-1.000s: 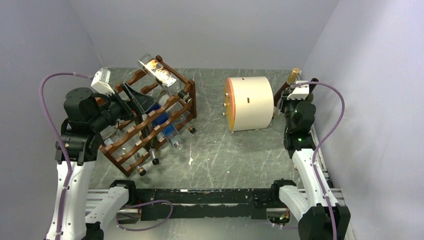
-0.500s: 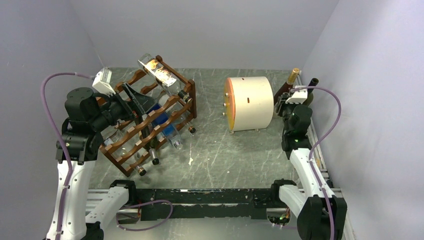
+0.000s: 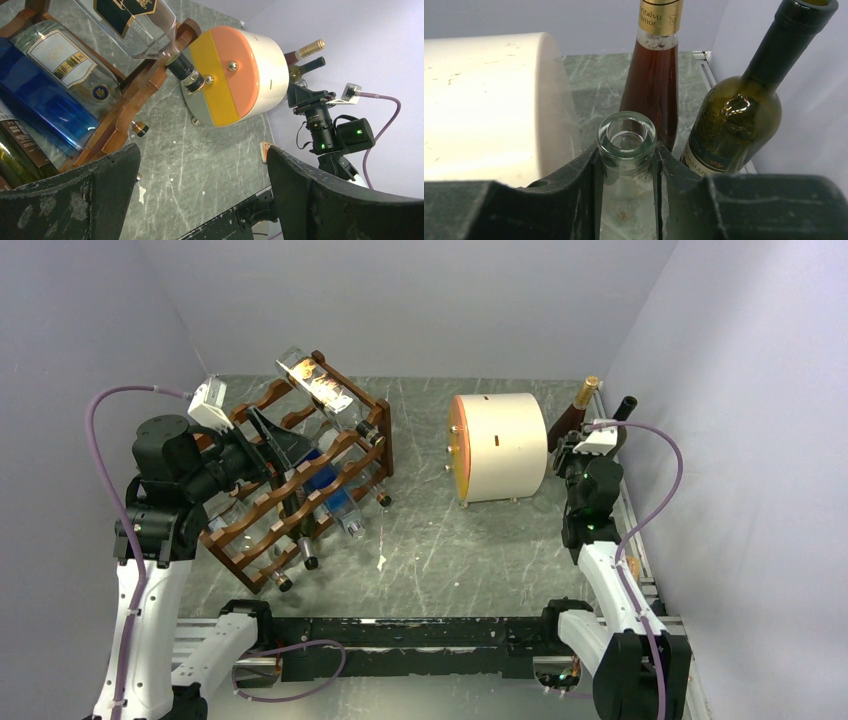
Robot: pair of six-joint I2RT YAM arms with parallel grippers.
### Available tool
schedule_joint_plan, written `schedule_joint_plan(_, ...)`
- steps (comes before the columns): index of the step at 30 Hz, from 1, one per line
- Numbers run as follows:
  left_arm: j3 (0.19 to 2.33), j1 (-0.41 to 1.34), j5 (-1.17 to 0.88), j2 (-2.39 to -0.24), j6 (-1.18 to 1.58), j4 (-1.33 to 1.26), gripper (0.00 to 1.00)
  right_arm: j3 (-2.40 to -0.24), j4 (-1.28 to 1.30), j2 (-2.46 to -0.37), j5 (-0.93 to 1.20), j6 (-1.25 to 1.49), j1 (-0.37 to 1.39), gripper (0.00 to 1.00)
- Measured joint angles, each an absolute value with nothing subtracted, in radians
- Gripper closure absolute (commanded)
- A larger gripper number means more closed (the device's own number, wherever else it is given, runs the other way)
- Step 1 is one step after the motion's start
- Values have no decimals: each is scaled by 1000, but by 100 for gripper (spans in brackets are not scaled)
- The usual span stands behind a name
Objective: Take the wine bottle off the wine rack
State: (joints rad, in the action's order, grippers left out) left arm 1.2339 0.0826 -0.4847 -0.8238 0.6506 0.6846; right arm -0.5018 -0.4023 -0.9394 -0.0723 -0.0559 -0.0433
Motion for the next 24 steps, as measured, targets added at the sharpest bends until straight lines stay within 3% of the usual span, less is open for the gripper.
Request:
schedule_joint_plan(9, 1234, 83, -497, -830, 651, 683, 0, -503, -387, -918, -91, -36, -45, 42)
schedule_joint_plan(16, 1234, 83, -503, -830, 651, 682, 0, -566, -346, -883, -120, -20, -45, 1)
schedule_joint_plan(24, 1234, 83, -503, -829, 650, 683, 0, -686, -225, -848, -129, 41, -45, 0)
